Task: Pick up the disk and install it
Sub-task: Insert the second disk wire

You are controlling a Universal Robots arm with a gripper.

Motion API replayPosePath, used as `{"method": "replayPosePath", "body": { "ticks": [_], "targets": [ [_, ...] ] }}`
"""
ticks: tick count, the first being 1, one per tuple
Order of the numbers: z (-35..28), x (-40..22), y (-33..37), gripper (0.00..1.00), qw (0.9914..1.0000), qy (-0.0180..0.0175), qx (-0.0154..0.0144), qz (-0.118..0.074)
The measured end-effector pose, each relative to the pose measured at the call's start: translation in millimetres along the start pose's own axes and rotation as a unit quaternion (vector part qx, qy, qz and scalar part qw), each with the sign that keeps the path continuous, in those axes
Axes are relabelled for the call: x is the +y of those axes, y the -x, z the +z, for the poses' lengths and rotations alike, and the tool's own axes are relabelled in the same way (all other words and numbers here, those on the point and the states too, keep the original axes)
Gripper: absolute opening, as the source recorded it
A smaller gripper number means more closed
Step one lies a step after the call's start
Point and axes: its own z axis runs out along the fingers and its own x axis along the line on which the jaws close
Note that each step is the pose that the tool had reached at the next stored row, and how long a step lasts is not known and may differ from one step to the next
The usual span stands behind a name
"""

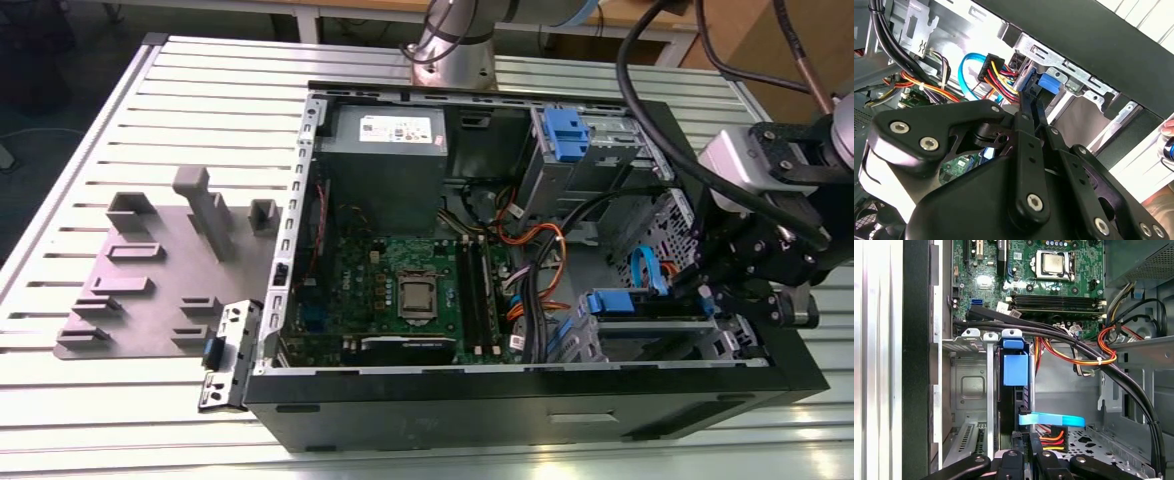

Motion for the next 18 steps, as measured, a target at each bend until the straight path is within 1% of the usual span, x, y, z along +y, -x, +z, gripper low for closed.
{"method": "replayPosePath", "body": {
  "ticks": [8,10,18],
  "targets": [
    [0.8,0.8,-0.1,0.16,1.00000,0.0000,0.0000,0.000],
    [2.3,1.1,-0.3,0.16,1.00000,0.0000,0.0000,0.000],
    [4.0,1.1,-0.5,0.16,1.00000,0.0000,0.0000,0.000]
  ]
}}
